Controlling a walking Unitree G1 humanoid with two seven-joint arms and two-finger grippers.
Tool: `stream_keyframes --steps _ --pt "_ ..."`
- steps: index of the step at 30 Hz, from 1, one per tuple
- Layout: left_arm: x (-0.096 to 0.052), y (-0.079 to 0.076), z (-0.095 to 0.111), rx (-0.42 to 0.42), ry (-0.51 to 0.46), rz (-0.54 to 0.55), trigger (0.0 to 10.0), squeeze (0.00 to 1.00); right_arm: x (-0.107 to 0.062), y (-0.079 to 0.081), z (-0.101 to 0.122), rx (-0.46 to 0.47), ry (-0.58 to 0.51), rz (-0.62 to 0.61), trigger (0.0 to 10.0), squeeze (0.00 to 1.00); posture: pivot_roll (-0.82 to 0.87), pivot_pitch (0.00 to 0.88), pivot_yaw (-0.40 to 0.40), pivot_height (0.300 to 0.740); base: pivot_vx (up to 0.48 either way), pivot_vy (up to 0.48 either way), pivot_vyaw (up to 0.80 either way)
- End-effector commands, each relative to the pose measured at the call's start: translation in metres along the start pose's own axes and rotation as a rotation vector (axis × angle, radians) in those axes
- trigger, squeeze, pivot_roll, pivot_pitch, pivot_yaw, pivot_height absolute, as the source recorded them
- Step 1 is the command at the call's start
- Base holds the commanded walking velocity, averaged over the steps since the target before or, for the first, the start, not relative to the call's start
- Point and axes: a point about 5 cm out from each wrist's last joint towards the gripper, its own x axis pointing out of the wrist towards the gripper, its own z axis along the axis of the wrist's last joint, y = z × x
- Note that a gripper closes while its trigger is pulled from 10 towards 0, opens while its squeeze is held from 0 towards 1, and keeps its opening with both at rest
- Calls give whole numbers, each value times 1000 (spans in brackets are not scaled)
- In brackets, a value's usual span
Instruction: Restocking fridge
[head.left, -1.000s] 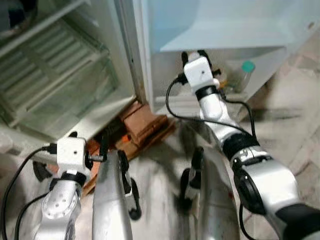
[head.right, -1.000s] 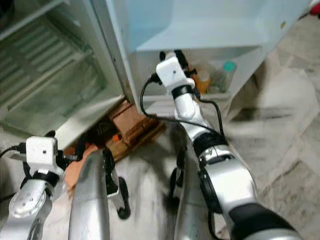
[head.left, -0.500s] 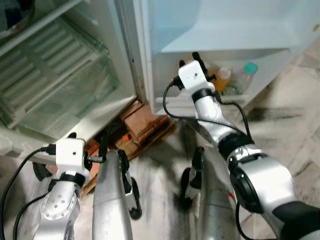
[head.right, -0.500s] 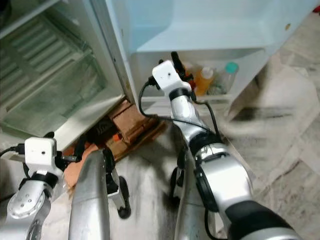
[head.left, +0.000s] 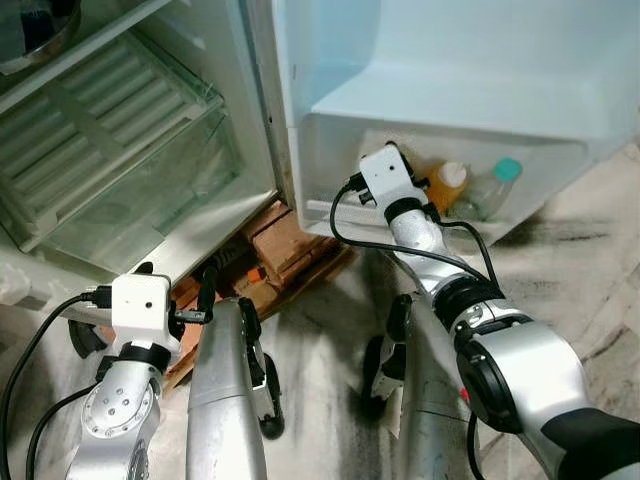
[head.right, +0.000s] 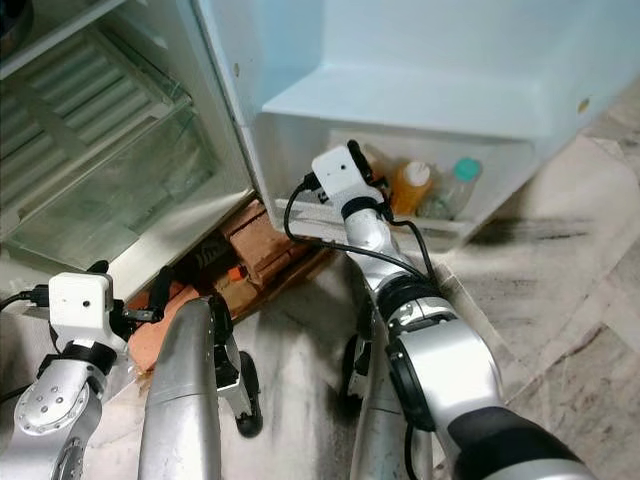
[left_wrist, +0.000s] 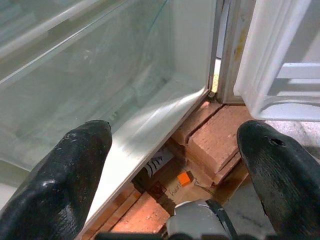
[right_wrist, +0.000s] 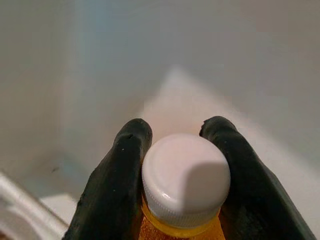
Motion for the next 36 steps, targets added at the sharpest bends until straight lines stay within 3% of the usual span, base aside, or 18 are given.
stream_keyframes --steps 1,7,8,9,10,21,32,33,35,36 --pt "-4 2 -6 11 33 6 10000 0 -7 3 -18 19 86 13 10000 0 292 345 45 534 0 0 0" --pt "-3 1 -6 12 31 4 10000 0 -7 3 -19 50 97 26 10000 0 286 341 44 534 0 0 0" --pt "-2 1 -6 12 30 3 10000 0 -7 2 -20 58 101 27 10000 145 285 340 44 534 0 0 0" --pt "-2 0 -6 12 29 2 10000 0 -7 2 -20 69 105 30 10000 145 283 340 44 534 0 0 0" --pt "-1 0 -6 11 28 1 10000 0 -7 0 -21 82 109 17 10000 1000 282 338 43 534 0 0 0" --pt "3 -1 -4 11 18 -2 10000 0 -5 -4 -19 95 108 18 10000 1000 282 328 39 534 0 0 0" --pt "8 0 -4 9 7 8 10000 0 1 -7 1 170 5 79 10000 1000 259 286 21 534 0 0 0" --pt "9 1 -5 10 8 9 10000 0 0 -6 -1 203 7 106 10000 784 255 282 20 534 0 0 0" --pt "11 1 -7 11 8 8 10000 0 -1 -8 -1 224 -22 129 10000 784 236 264 14 534 0 0 0" --pt "12 1 -7 11 7 8 10000 0 -2 -9 1 220 -43 143 10000 592 227 257 13 534 0 0 0"
